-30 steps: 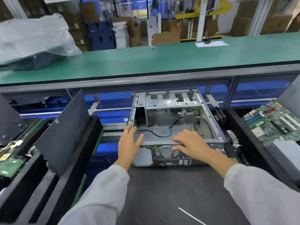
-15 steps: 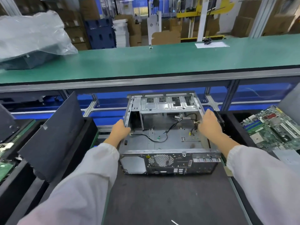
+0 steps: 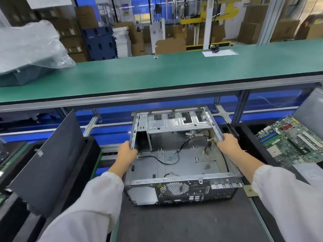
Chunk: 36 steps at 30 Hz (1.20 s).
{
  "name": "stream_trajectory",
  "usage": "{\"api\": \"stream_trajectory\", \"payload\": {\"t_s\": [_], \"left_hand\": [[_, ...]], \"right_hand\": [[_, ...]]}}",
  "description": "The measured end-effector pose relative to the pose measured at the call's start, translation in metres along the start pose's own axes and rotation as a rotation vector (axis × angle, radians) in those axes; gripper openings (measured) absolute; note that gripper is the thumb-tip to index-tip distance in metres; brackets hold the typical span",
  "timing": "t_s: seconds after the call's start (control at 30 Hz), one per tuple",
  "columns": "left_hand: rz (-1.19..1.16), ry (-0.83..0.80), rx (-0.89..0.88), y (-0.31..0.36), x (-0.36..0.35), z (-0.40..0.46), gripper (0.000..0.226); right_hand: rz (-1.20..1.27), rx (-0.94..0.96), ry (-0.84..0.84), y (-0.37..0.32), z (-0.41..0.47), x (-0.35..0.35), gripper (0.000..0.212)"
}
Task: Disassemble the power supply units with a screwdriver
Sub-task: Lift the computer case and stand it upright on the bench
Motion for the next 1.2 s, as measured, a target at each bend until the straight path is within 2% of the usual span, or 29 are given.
{"api": "stream_trajectory", "payload": {"t_s": [0.17, 0.33, 0.5, 0.6, 0.67, 0.8, 0.93, 1.2], "left_hand": [[0.002, 0.060, -0.091, 0.005, 0.023, -0.012, 0.025], [-0.053, 0.200, -0.250, 0.042, 0.071, -0.024, 0.014], [-0.168, 0.366, -0.382, 0.059, 0.097, -0.043, 0.018], [-0.275, 0.398, -0.391, 0.048, 0.090, -0.053, 0.046], [-0.319, 0.438, -0.409, 0.039, 0.085, -0.059, 0.057], [-0.343, 0.481, -0.404, 0.021, 0.073, -0.055, 0.060], [-0.348, 0.456, -0.380, 0.007, 0.055, -0.039, 0.063], [-0.417, 0.447, -0.389, -0.015, 0.043, -0.042, 0.061]], "right_hand": [[0.022, 0.038, 0.068, -0.007, -0.019, 0.011, 0.019], [0.133, 0.189, 0.215, -0.046, -0.041, 0.054, 0.009], [0.311, 0.340, 0.363, -0.069, -0.066, 0.086, 0.018], [0.409, 0.340, 0.405, -0.060, -0.076, 0.081, 0.048], [0.455, 0.338, 0.462, -0.048, -0.082, 0.072, 0.055], [0.513, 0.355, 0.511, -0.023, -0.079, 0.047, 0.054], [0.604, 0.324, 0.468, -0.007, -0.063, 0.024, 0.059], [0.571, 0.375, 0.501, 0.000, -0.071, 0.015, 0.062]]}}
Point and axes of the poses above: each hand's wrist, its own z-axis towards the middle knuckle, its own x-axis out of the back of the hand, y = z × x, the point moved 10 cm from there along z, towards the middle knuckle
